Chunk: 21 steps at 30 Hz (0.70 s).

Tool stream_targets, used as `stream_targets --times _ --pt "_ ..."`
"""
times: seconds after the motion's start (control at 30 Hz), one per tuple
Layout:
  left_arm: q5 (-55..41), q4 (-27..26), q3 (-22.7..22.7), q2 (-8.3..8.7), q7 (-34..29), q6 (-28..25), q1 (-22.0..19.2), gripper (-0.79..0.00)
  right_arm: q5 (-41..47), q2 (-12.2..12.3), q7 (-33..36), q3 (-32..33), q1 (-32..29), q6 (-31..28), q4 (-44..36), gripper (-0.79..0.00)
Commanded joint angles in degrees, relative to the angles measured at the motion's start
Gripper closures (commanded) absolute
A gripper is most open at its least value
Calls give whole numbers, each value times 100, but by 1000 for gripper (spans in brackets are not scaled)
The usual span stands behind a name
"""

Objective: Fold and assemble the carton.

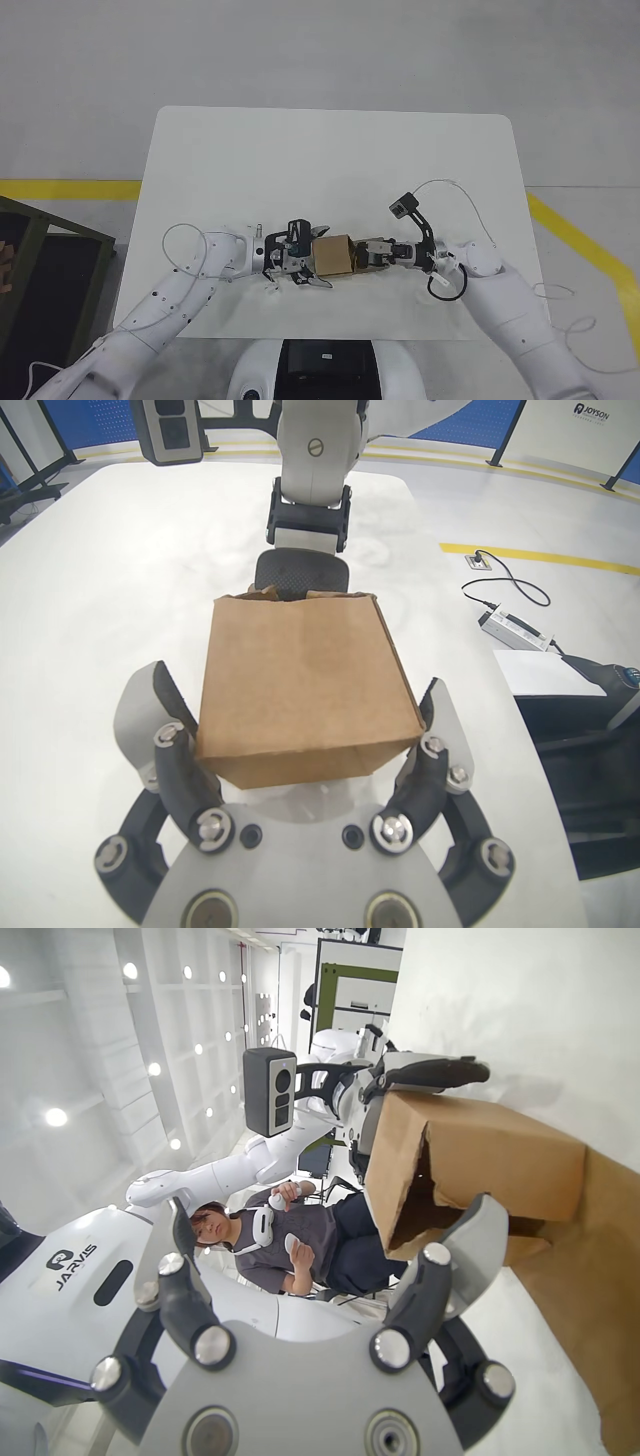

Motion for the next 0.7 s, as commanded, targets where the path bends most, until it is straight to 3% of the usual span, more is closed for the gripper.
stream_targets --times 0.0,0.67 --pt "5 6 -4 -1 -3 -4 5 -785 39 -16 -15 -31 -36 -15 8 -785" --pt "92 4 -26 -7 75 -79 32 -785 265 -131 83 -176 -92 83 35 -785"
